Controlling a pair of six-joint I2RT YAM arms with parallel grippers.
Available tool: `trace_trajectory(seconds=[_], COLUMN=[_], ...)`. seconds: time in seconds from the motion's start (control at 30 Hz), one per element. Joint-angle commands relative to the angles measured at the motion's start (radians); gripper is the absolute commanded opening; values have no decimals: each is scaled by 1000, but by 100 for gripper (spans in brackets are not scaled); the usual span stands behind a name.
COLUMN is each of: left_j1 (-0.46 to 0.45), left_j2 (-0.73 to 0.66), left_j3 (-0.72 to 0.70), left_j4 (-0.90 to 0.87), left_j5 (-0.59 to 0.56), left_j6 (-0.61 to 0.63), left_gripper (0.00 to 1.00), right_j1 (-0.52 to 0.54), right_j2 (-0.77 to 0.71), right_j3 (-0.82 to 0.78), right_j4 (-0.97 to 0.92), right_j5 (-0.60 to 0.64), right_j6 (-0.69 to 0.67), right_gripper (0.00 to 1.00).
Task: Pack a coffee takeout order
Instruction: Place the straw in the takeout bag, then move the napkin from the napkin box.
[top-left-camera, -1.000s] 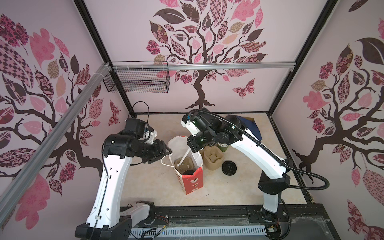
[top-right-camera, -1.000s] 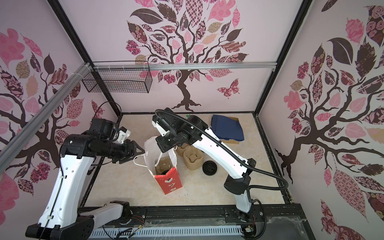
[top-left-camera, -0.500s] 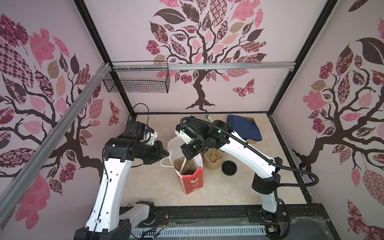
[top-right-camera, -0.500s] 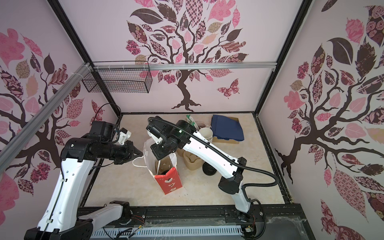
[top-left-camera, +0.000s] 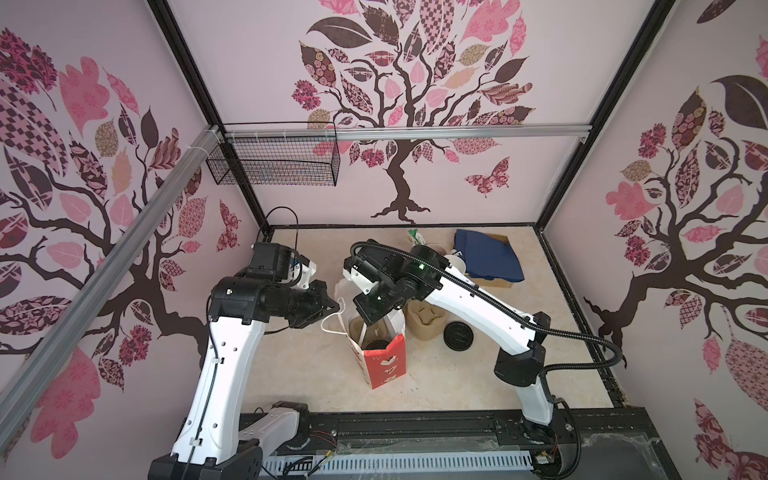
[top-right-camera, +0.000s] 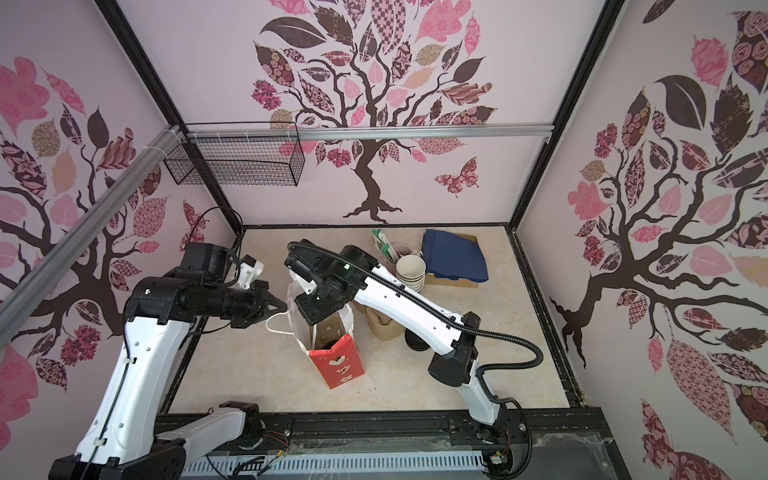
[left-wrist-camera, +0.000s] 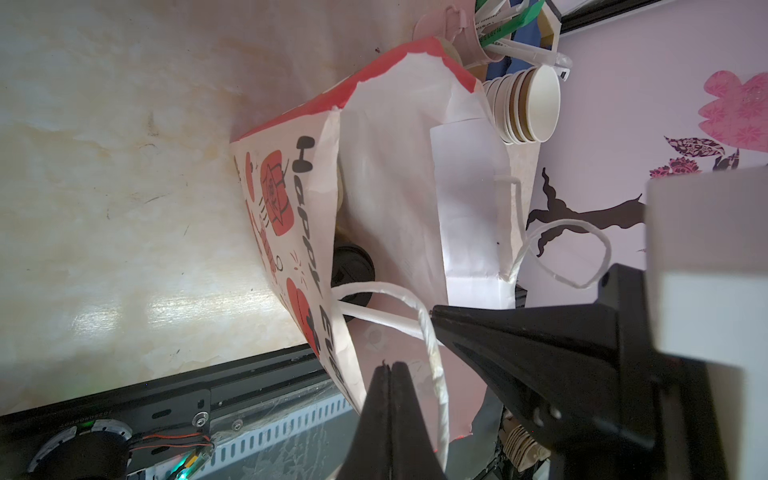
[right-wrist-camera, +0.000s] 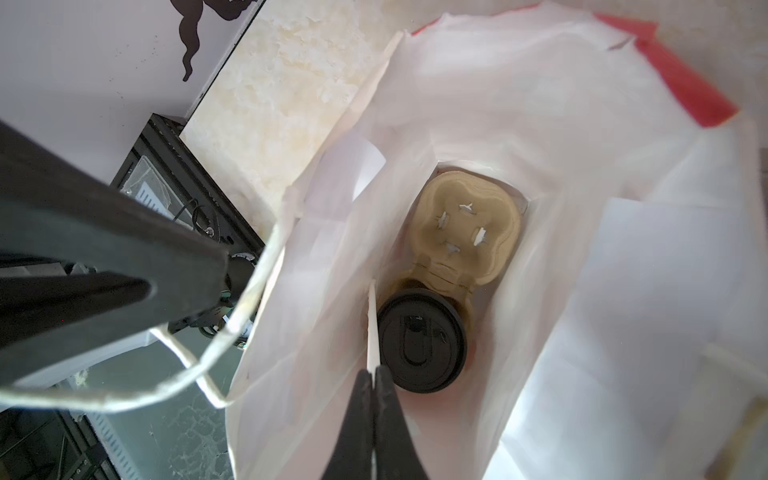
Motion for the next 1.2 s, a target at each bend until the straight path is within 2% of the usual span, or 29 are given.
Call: trace_trajectory(seconds=[0.0,0.3,0.63,0.83,1.0,1.17], left_j1=[2,2,2,1,2,2], left_j2=[-15,-12,-2,12,37,10], left_j3=[-15,56,184,265,356,331], left_j4=[13,-26,-85,-111,-134,3], left_j5=[2,-98,-243,-227,-182,-180], left_j6=[4,7,11,8,34,18], left_gripper=[0,2,27,39,48,50], right_j1=[6,5,-12,-32,-34,-61], right_j2=[56,83,89,65,-35,-178], right_j3=[21,28,69,167,169,125], right_j4=[13,40,76,65,73,56], right_j5=[-17,49,88,97,116,211], right_j6=[5,-1,8,33,61,78], right_gripper=[4,37,47,49,50,50])
